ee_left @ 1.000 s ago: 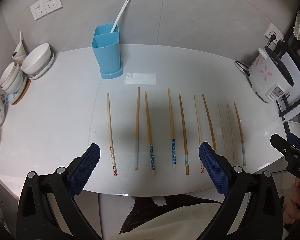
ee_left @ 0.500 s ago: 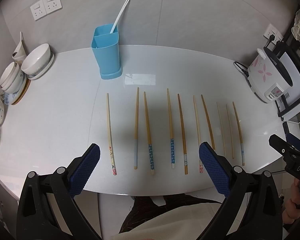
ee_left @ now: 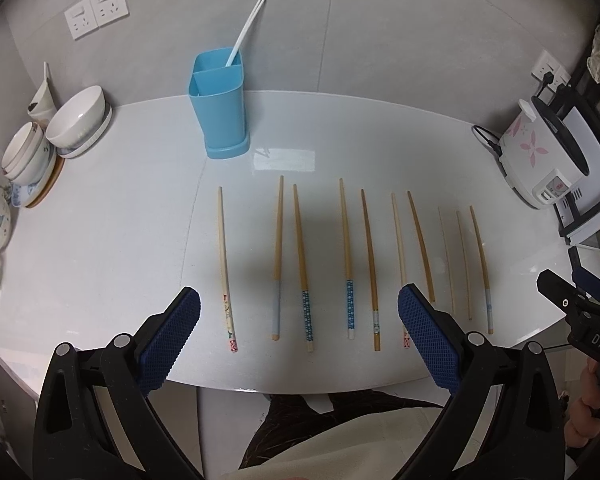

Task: Organize utensils
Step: 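Lower the right gripper onto the floral-tipped chopstick and close on it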

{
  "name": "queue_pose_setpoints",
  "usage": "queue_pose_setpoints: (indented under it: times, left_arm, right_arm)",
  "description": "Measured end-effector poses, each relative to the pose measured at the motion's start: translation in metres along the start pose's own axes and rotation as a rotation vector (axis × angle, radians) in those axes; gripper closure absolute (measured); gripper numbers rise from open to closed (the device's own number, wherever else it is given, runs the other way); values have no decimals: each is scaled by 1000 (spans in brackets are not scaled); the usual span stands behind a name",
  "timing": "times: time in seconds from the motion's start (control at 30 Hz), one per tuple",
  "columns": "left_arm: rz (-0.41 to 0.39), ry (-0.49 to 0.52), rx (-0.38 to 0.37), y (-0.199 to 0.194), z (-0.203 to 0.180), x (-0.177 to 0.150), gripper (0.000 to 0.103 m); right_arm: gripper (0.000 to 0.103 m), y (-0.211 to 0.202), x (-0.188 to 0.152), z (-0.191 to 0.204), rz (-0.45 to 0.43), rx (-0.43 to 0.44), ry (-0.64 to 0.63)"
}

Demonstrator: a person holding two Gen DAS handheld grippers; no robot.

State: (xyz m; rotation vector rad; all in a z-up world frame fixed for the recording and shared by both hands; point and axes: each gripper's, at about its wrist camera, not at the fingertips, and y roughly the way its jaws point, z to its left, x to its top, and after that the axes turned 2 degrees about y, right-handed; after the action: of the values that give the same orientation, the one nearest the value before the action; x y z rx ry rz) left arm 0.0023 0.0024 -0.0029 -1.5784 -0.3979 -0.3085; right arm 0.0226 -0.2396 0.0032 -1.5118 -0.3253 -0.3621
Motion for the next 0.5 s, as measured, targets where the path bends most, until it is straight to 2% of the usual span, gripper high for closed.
queue_pose_setpoints:
  times: [0.1,0.27,0.5]
  left_arm:
    - [11,-29,-7,9,14,3,6]
    - [33,-75,24,33,46,7,6]
    - [103,-106,94,95,85,10,6]
  right_arm:
    - [10,16,3,11,5,-10,-38]
    - [10,53,5,31,45,-4,-100]
    - [21,122,-1,52,187,-2,-139]
